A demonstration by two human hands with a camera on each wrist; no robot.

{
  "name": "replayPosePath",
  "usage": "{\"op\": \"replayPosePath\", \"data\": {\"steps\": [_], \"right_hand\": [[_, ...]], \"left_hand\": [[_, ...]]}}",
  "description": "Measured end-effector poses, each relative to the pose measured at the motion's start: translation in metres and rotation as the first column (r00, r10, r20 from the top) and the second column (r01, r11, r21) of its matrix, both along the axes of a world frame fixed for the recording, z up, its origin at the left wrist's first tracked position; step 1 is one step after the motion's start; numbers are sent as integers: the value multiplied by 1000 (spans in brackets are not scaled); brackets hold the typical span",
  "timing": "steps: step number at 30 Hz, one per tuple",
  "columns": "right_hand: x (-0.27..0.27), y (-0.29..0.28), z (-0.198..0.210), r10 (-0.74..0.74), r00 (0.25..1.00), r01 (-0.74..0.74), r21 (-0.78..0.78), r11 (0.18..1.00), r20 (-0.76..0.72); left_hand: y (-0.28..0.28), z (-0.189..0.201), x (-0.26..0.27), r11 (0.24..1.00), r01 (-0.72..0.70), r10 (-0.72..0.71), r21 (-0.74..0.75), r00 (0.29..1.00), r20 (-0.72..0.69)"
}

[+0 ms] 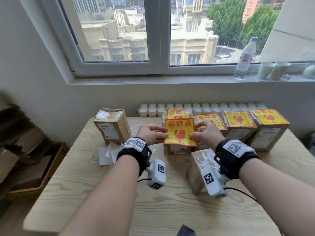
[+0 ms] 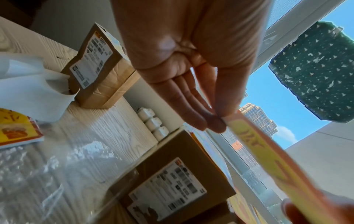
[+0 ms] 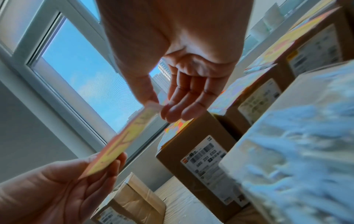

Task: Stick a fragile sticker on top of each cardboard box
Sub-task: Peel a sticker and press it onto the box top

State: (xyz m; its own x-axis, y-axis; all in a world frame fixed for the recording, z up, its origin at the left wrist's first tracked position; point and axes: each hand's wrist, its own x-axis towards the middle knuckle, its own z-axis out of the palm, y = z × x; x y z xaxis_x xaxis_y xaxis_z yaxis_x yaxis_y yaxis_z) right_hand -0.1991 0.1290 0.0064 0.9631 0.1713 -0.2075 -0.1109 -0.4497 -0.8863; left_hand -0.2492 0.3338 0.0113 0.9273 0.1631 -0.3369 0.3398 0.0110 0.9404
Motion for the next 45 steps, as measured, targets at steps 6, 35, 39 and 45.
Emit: {"op": "replayPosePath", "data": {"steps": [6,35,39,45], "right_hand": [[-4,-51,-7,-143,989,146,-71,987,50],[-28,-111,-37,-2,1000,-4,-332,943,-16],[-29,-110,-35,6,1000,-13,-344,939,-20],[-34,-105,-33,40,999,-50,-374,926,-33]], "left_hand": [[-54,0,-5,992,56,-55,113,998,-9],[-123,-34,-8,870,243,-127,428,951,-281],[-125,-36,-6,843,249,-117,477,950,-290],[-127,-44,0,758,301,-107,579,933,-344]]}}
